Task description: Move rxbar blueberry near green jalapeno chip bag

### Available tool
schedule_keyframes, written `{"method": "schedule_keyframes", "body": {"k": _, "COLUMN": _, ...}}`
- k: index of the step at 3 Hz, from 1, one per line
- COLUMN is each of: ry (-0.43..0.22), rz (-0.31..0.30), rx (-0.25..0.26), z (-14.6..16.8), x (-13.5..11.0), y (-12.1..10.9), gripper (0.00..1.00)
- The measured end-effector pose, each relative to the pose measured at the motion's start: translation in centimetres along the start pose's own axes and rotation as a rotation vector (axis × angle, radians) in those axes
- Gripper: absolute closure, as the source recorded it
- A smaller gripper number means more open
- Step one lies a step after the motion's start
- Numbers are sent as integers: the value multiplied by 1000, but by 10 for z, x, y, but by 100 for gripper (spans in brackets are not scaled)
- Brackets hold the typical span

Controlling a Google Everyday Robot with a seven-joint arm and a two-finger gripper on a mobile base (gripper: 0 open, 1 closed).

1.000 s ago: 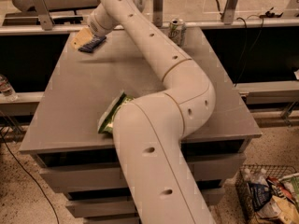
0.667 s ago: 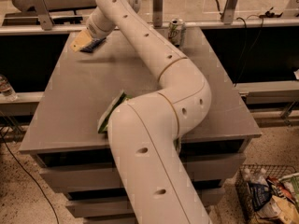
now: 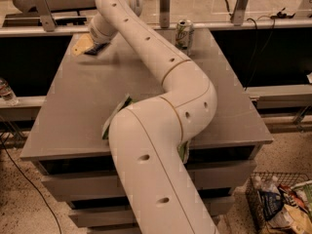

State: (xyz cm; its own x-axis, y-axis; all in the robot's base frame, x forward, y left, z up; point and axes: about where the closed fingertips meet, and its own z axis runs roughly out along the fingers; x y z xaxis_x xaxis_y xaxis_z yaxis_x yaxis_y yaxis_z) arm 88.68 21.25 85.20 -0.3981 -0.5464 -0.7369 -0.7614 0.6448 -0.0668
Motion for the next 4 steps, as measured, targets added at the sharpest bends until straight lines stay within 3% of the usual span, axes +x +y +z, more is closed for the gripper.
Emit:
{"method": "schedule_keyframes", "body": {"k": 1, "ry": -17, "rz": 32, "rx": 21, "z": 3, "x": -2, "y": -7, "gripper": 6}}
{"method": "schedule_keyframes", "body": {"k": 2, "ry": -20, "rz": 60, "rx": 34, "z": 7, "x": 0, "y": -10, "gripper": 23}}
{"method": "schedule_keyframes", "body": {"k": 4, "ry": -4, "rz": 88, "rx": 50, "z": 4, "x": 12, "y": -14, "gripper": 68}}
